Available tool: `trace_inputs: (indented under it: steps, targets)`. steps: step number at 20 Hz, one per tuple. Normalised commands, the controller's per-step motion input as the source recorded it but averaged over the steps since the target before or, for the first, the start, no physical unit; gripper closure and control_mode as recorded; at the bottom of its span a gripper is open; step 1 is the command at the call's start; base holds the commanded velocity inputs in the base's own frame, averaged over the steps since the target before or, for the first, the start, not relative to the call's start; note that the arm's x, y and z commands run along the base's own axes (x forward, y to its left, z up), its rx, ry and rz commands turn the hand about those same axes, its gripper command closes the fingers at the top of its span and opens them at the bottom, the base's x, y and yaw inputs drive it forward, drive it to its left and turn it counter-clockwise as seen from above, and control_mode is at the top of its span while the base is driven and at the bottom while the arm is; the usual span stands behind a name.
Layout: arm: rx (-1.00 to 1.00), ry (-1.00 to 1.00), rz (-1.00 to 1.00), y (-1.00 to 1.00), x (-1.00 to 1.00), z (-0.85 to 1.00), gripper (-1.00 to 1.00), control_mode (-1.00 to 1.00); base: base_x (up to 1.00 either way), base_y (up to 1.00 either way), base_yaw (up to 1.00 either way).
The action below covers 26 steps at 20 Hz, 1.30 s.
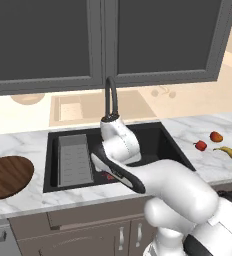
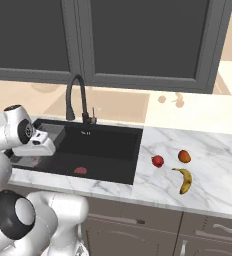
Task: There is a mixed pile of frozen fruits and vegetables on the counter. Locate all the frozen vegetables and place the items in a bowl on the counter. Take all the frozen fruits and defrost them in a running sink.
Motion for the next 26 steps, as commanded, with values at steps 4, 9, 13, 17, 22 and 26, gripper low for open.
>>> trace_inputs:
  steps: [4,9,13,17,22,26]
  targets:
    - [-0.04,0.01,-0.09,0.79,0.14,0.27,1.00,-1.00,0.00,0.00,0.00]
    - [0.00,-0.06,-0.05,0.91,0.18,0.05,1.00,-1.00,0.00,0.00,0.00]
    - [0.00,-0.04,-0.02,0.86,0.20,0.00,1.00,-1.00,0.00,0.00,0.00]
    - [-0.01,-0.01,-0.01,0.86,0.14,0.04,1.00,-1.00,0.00,0.00,0.00]
    - [-0.10,0.01,-0.01,0.41,0.00,0.33,1.00,-1.00,0.00,0.00,0.00]
    - [-0.12,0.00,0.00,0.38,0.00,0.30,1.00,-1.00,0.00,0.00,0.00]
